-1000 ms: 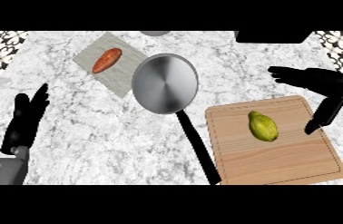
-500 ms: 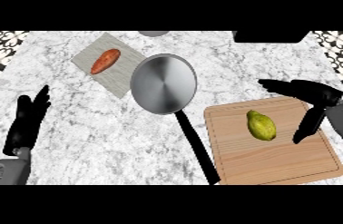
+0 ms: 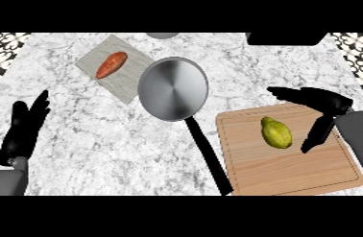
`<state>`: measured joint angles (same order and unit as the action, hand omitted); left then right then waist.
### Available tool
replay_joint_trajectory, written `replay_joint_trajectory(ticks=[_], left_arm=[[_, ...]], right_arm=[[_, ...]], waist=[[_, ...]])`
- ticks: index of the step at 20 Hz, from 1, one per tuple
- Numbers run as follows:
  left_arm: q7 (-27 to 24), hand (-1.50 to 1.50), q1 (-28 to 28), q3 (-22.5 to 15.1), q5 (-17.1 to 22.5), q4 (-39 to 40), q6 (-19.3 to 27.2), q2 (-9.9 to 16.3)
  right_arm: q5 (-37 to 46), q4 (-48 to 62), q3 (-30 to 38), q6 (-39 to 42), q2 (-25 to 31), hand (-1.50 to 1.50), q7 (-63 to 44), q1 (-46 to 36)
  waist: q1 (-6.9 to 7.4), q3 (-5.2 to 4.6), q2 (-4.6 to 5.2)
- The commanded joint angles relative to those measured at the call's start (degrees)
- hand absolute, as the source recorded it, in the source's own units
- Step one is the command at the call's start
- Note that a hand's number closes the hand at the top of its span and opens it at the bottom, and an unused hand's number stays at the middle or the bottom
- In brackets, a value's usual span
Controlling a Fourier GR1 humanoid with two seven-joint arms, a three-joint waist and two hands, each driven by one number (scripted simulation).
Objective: Pick the pear from the cutting board and place it in the pan
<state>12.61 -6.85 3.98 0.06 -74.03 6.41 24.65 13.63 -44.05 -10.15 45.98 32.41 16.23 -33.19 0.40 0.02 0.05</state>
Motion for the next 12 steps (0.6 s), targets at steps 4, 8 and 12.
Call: replay_joint_trajectory(ticks=[4, 8, 12], left_arm=[[-0.5, 0.0, -5.7, 1.9, -2.3, 6.2, 0.1, -1.5], [-1.9, 0.0, 2.4, 1.7, -2.1, -0.6, -0.9, -2.4], [-0.3, 0.0, -3.5, 2.4, -3.2, 3.6, -1.4, -2.4]], right_arm=[[2.4, -0.8, 0.6, 2.4, -1.9, -1.5, 3.1, 1.7], [4.1, 2.0, 1.2, 3.3, -0.2, -1.5, 6.0, 1.7], [7.3, 2.5, -1.0, -2.1, -6.9, -1.5, 3.8, 2.6]], waist=[[-0.43, -0.02, 0.03], [0.01, 0.0, -0.02], [-0.08, 0.01, 0.09]])
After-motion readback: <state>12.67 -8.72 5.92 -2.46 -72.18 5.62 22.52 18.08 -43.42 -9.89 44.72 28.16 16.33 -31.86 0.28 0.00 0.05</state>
